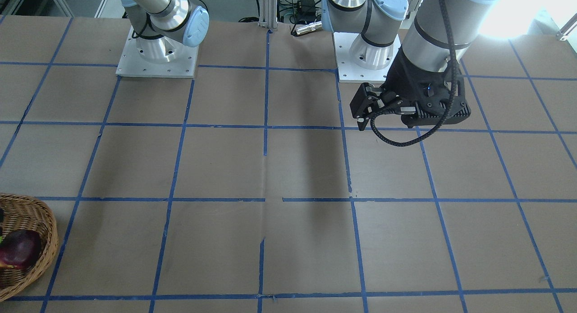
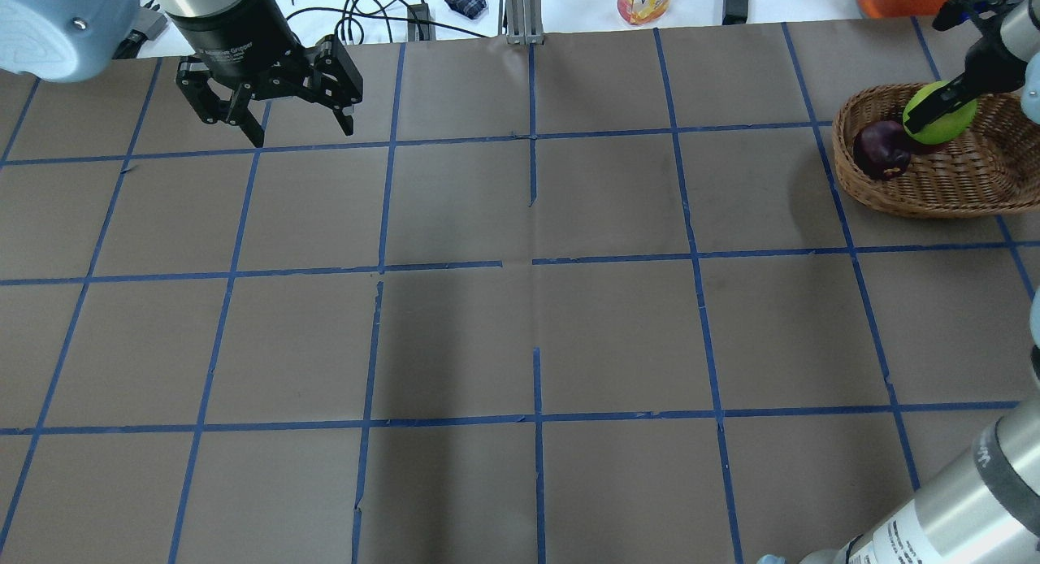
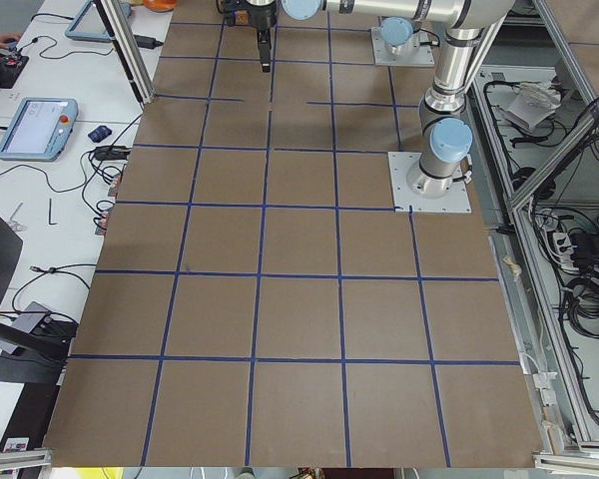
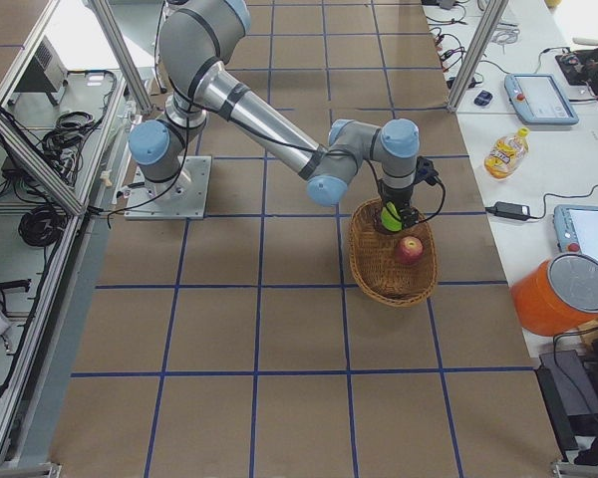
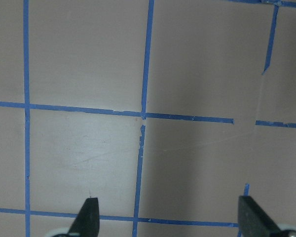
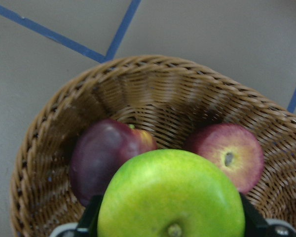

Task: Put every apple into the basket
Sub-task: 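Carry the green apple into the basket with the right gripper and release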

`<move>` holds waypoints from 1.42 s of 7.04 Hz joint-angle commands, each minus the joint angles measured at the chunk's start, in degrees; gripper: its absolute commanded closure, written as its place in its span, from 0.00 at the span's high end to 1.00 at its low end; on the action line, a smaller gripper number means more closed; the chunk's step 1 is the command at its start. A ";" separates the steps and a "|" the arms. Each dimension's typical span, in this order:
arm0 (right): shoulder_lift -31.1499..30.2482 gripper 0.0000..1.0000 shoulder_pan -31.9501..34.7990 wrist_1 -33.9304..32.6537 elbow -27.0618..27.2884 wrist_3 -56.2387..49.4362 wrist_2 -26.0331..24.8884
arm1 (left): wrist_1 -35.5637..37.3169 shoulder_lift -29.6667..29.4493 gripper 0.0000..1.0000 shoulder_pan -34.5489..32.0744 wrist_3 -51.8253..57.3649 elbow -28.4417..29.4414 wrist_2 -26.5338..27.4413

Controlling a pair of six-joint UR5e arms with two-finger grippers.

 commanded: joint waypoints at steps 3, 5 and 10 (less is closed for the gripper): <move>2.40 1.00 -6.42 0.92 0.62 -12.53 2.38 | 0.10 -0.03 1.00 0.23 0.03 0.21 -0.02; -0.39 1.00 -6.42 6.85 -1.91 -12.24 2.29 | 0.28 -0.20 1.00 0.23 0.03 0.21 -0.11; -17.42 1.00 4.18 38.32 -6.94 12.11 1.41 | 0.28 -0.12 1.00 0.32 0.03 0.03 -0.11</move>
